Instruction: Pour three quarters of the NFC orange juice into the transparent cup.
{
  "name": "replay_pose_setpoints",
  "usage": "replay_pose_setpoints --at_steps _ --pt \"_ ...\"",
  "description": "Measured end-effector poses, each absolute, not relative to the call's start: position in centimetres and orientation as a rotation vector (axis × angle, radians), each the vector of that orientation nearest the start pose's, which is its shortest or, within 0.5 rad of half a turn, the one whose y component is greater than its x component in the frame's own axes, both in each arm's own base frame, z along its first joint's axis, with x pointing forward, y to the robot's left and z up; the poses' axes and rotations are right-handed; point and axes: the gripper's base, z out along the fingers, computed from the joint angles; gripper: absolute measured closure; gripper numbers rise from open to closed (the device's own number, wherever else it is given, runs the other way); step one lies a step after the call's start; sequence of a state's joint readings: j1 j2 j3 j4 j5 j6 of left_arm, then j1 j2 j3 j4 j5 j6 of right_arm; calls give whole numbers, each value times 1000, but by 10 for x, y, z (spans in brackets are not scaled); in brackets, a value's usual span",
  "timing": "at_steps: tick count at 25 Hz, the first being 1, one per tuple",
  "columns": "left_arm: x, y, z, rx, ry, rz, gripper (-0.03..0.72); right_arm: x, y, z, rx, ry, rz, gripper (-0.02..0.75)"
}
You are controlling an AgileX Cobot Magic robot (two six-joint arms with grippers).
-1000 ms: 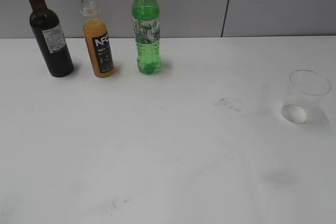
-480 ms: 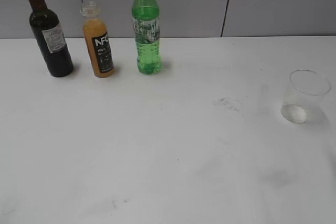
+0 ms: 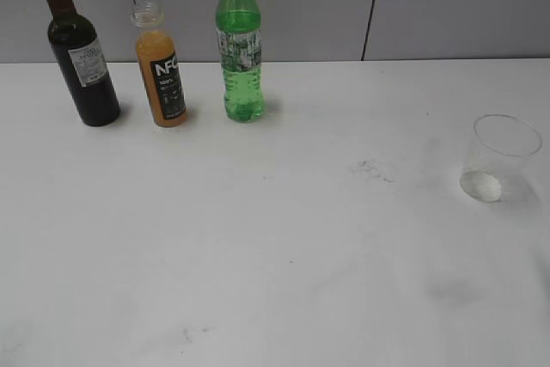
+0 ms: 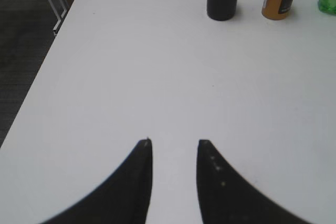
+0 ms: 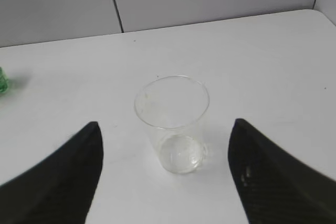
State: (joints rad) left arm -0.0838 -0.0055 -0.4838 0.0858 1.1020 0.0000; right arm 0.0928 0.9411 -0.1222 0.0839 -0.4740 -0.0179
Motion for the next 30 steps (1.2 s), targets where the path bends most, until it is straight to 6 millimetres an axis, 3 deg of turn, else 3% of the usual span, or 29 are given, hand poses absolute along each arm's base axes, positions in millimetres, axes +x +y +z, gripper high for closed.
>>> replay_pose_setpoints --at_steps 11,14,17,22,26,30 --pt "-5 7 270 82 2092 53 451 173 16 180 -107 1823 54 167" --pt "-5 7 270 82 2092 53 451 178 18 165 -115 1829 57 167" --pt "-5 7 270 82 2092 53 451 171 17 149 -103 1802 67 167" --pt "-5 7 270 82 2092 53 451 168 15 117 -98 1942 44 164" --pt "-5 7 270 82 2092 53 451 172 18 93 -140 2064 62 90" --pt "-5 7 270 82 2092 53 451 180 20 85 -151 2091 69 61"
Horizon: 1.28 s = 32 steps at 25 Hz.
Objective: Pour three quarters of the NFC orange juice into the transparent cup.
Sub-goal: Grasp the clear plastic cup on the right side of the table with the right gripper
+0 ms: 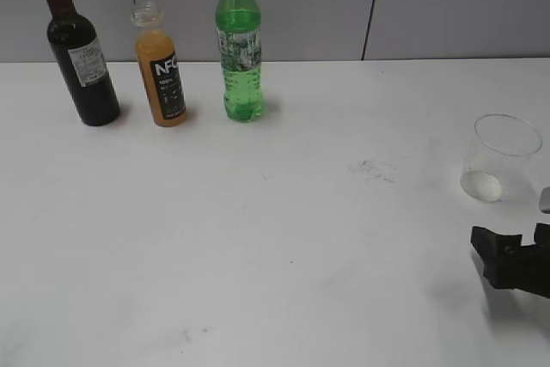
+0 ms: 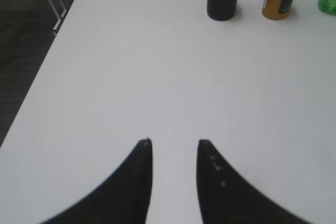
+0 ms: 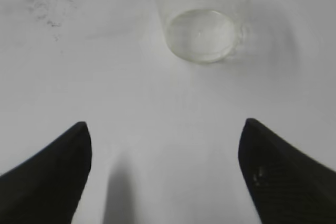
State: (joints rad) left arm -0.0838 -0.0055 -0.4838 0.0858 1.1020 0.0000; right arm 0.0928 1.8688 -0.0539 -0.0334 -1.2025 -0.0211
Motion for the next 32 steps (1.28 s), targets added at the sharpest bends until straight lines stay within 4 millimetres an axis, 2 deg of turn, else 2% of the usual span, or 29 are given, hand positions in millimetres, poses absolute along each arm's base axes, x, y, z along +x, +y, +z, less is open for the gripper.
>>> replay_pose_setpoints --at_steps 15,21,32 --pt "-5 7 270 82 2092 53 451 221 22 94 -123 1958 66 59" --pt "-5 7 270 82 2092 53 451 224 20 84 -54 1994 71 59" --pt "-5 7 270 82 2092 53 451 252 21 74 -17 1970 74 59"
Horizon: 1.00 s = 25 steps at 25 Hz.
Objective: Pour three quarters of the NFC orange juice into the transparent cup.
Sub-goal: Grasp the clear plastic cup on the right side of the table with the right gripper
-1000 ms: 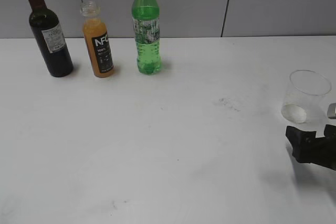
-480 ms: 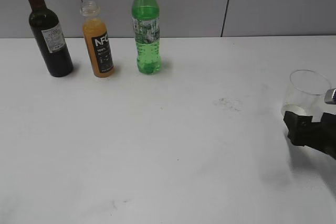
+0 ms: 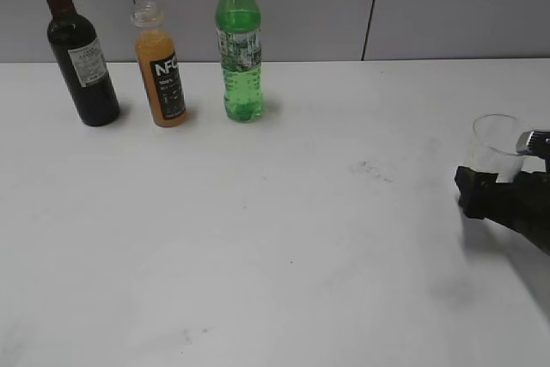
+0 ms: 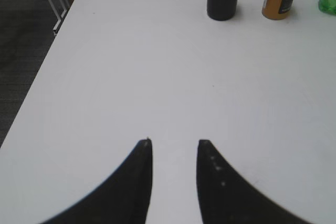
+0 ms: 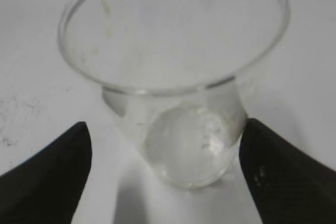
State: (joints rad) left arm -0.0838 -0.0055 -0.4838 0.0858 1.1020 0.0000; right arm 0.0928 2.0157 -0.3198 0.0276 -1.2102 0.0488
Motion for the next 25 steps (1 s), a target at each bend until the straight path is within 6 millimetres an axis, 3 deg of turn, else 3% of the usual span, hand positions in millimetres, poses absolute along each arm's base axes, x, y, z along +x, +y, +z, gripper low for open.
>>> replay_pose_setpoints --at_steps 9,17,25 --pt "-5 7 270 82 2092 53 451 263 22 63 -12 1981 72 59" --pt "-5 7 270 82 2092 53 451 279 23 68 -2 1927 70 59" --pt "-5 7 270 82 2092 53 451 282 23 68 -4 1920 72 59"
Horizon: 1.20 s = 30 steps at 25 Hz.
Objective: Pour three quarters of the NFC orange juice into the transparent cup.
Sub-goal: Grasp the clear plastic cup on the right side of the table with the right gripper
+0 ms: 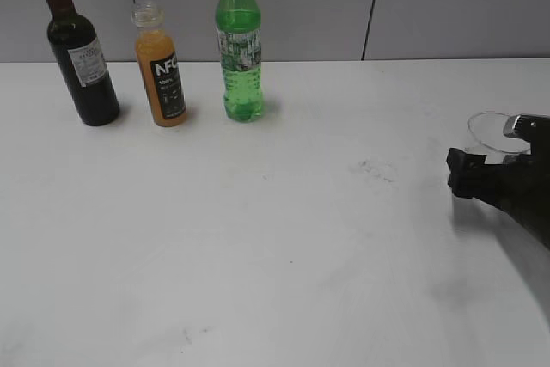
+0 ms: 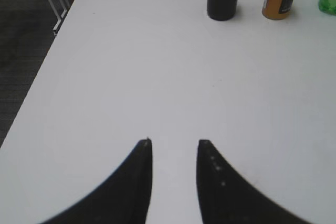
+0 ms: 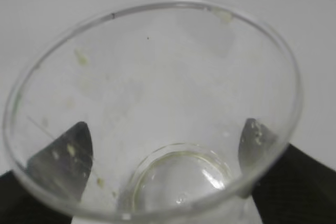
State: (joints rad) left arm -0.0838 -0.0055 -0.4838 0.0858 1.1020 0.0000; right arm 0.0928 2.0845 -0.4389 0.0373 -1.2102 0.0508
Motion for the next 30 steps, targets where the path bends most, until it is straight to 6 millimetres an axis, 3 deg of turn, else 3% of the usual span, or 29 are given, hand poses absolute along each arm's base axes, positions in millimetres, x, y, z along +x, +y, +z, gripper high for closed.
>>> replay_pose_setpoints --at_steps 7,14,18,23,30 --pt "-5 7 270 82 2092 53 451 278 22 52 -2 1976 65 62" --pt "-5 7 270 82 2092 53 451 278 22 52 -2 1973 65 75" --pt "-5 7 270 82 2092 53 451 279 22 52 4 1971 61 104" --pt "-5 7 270 82 2092 53 451 283 22 53 10 1957 58 201" --pt "-5 7 270 82 2092 53 451 284 24 53 -11 1956 73 204"
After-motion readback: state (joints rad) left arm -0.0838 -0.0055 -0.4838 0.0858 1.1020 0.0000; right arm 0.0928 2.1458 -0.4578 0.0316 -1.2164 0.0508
